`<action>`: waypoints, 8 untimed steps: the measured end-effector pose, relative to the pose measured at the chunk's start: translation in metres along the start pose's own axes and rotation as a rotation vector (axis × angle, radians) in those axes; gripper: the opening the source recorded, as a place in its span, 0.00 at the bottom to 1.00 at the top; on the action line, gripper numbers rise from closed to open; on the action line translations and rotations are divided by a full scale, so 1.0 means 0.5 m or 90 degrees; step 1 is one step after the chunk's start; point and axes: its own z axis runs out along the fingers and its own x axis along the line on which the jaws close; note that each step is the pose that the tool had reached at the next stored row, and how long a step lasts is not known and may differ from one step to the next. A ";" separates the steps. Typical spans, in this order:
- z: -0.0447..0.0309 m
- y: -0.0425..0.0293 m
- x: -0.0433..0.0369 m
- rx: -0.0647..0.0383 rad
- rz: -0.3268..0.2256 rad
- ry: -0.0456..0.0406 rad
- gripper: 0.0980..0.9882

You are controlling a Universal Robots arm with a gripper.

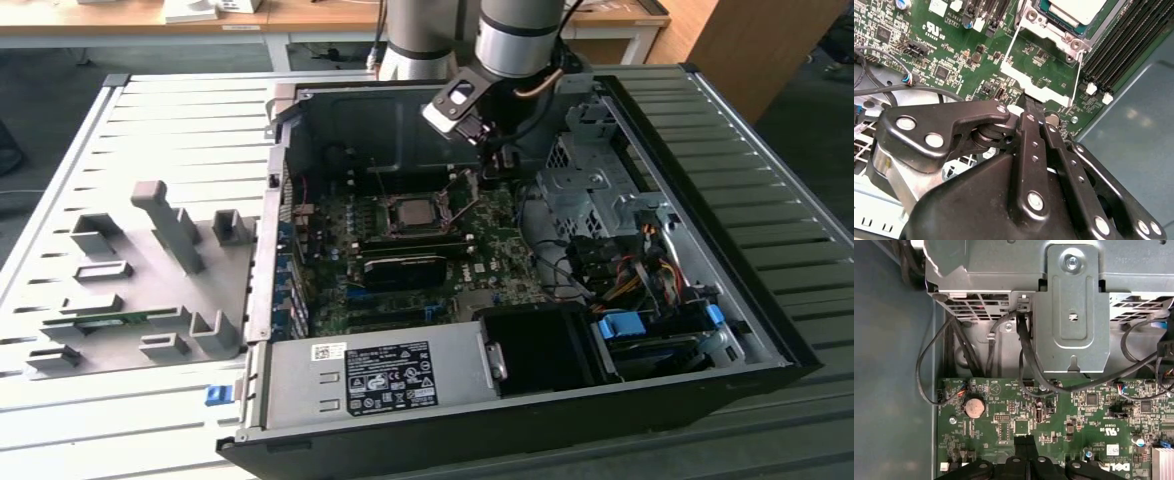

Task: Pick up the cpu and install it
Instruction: 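Close the cpu cover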

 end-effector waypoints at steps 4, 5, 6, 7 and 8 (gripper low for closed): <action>0.000 -0.006 0.003 0.000 0.000 0.0000 0.01; 0.000 -0.008 0.003 0.000 0.000 0.0000 0.01; 0.000 -0.009 0.004 0.000 0.000 0.0000 0.01; 0.000 -0.010 0.004 0.000 0.000 0.0000 0.01; 0.000 -0.012 0.004 0.000 0.000 0.0001 0.01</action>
